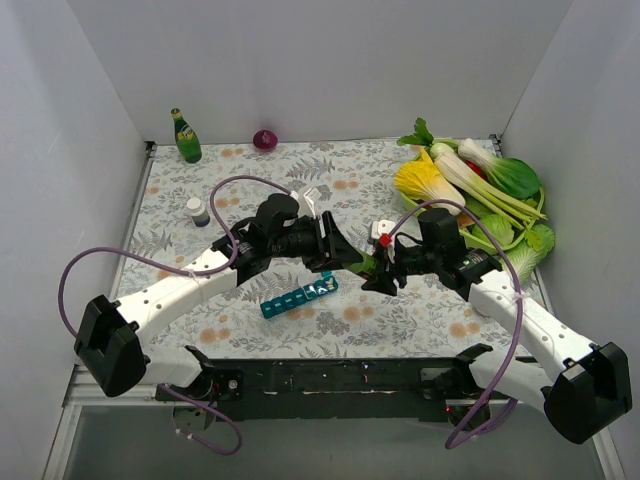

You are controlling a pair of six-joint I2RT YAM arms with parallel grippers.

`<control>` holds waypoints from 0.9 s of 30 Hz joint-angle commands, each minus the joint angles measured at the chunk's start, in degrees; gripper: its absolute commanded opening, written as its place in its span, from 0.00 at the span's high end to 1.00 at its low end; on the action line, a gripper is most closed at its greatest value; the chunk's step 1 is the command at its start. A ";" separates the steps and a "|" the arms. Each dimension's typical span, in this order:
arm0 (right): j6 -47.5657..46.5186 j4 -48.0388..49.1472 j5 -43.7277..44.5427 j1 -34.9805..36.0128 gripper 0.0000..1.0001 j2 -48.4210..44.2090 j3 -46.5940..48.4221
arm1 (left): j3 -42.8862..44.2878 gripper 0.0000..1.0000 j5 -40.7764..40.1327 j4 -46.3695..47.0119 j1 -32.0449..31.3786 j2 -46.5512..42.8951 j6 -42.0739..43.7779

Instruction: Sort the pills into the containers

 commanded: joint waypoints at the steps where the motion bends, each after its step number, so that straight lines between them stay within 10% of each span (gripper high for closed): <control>1: 2.93 4.20 -5.43 -0.02 0.99 -1.32 0.42 | 1.16 0.89 12.44 2.06 -0.49 2.03 15.10; 6: 13.89 11.91 -18.95 -1.08 0.99 -0.35 -3.52 | 2.91 0.97 29.71 1.30 -2.50 2.04 49.88; 12: 36.32 33.63 -30.75 -1.87 0.99 1.84 -9.68 | 4.75 0.99 24.90 -8.89 -3.83 1.49 71.63; 17: 30.92 30.50 -28.92 -1.96 0.99 0.27 -10.04 | 1.80 0.45 17.15 -0.68 -2.61 -2.17 59.62; 19: 28.35 25.31 -27.34 -2.22 0.99 -0.44 -8.90 | -2.07 0.02 13.31 7.93 -1.90 -8.65 52.95; 27: 8.51 10.81 -19.60 -2.31 0.99 -1.76 -5.12 | -7.47 0.02 -1.37 8.61 -0.49 -22.92 23.79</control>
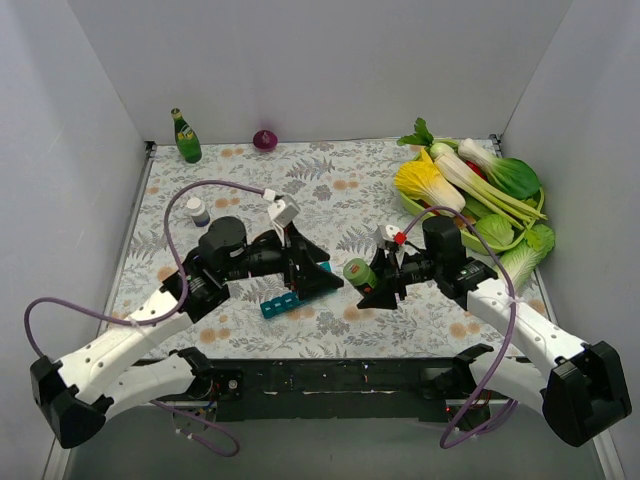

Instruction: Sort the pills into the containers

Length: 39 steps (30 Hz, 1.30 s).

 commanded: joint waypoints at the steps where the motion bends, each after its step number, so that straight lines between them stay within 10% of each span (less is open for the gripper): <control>1: -12.83 -9.06 6.69 -0.21 0.99 -1.60 4.21 | 2.16 0.02 -13.07 -1.61 0.54 -4.57 -17.85; 10: -23.30 -14.97 22.34 0.58 0.99 -2.48 7.91 | 10.24 0.17 -11.79 -13.22 0.45 9.83 -37.37; 29: -24.80 -14.98 25.17 1.72 0.99 -3.37 6.94 | 12.97 0.25 -14.68 -12.87 -3.24 18.02 -35.53; 39: -24.09 -14.80 24.73 1.81 0.99 -3.89 6.15 | 17.37 0.57 -15.48 -13.66 -3.59 23.38 -28.95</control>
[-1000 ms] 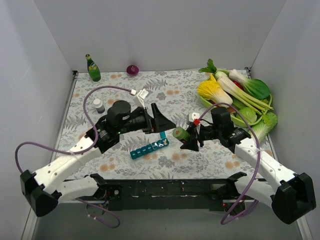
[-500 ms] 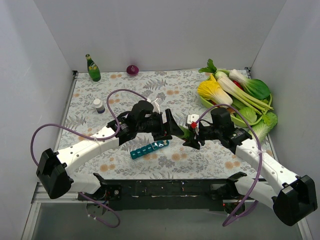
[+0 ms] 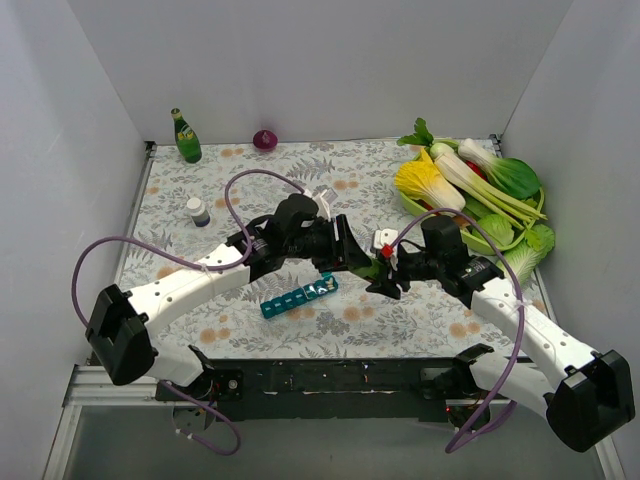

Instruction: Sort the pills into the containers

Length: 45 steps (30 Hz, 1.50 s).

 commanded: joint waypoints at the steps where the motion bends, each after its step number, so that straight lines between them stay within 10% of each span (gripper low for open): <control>1: 0.52 1.81 -1.17 0.28 0.99 -1.79 1.06 | 3.05 0.77 0.37 0.09 -0.53 1.04 5.68; 5: 2.88 2.78 -3.80 0.11 0.99 -1.71 0.44 | 2.35 1.00 8.97 0.26 -0.80 0.61 21.53; 11: 15.35 9.79 -20.04 -0.95 0.99 0.13 -1.84 | -2.83 1.00 24.97 1.84 -3.61 -8.16 52.05; 17: 40.84 33.05 -34.82 -1.04 0.99 3.56 -7.37 | -4.60 1.00 21.83 0.62 -3.79 -11.26 79.23; 19: 43.31 35.82 -35.36 -1.04 0.99 3.83 -8.26 | -4.33 0.83 20.16 1.05 -3.70 -11.08 80.83; 22: 39.56 32.15 -33.70 -1.04 0.99 3.04 -7.82 | -6.77 0.13 14.97 8.33 -3.17 -14.06 71.66; 23: 34.41 27.09 -32.91 -1.04 0.99 2.78 -7.21 | -7.75 0.03 15.40 11.83 -2.91 -15.29 69.08; 30: 20.23 14.41 -25.00 -1.21 0.99 1.19 -3.78 | -14.61 0.02 9.04 20.48 -2.38 -26.46 40.18; 36: 16.34 11.39 -20.07 -1.13 0.99 0.93 -2.46 | -12.34 0.02 -1.11 9.51 -2.29 -23.58 12.43; 45: 16.07 10.95 -18.04 -1.13 0.99 0.40 -2.54 | -3.99 0.09 -2.17 -0.34 -2.47 -11.53 0.50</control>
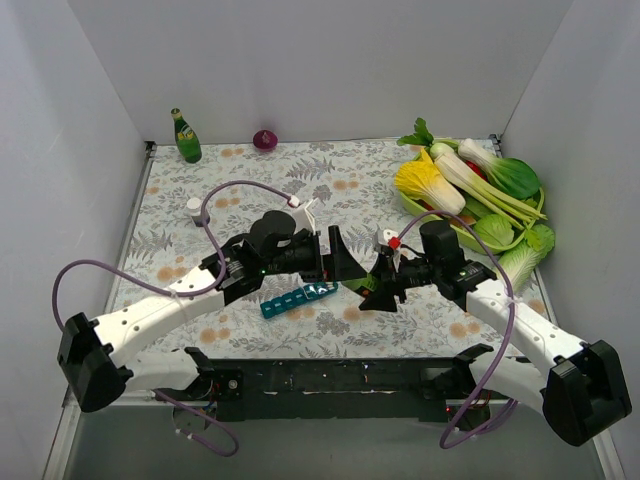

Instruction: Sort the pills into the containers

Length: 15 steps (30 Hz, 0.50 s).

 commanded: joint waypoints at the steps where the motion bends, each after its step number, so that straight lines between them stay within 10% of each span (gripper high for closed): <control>1: -1.30 1.27 0.34 -0.29 0.99 -1.70 2.61 | 6.47 0.09 -3.11 -7.08 -0.11 3.53 -5.71; 15: -1.48 1.53 0.60 -0.30 0.99 -2.22 2.00 | 9.11 0.18 -4.62 -12.36 -0.46 5.83 -0.69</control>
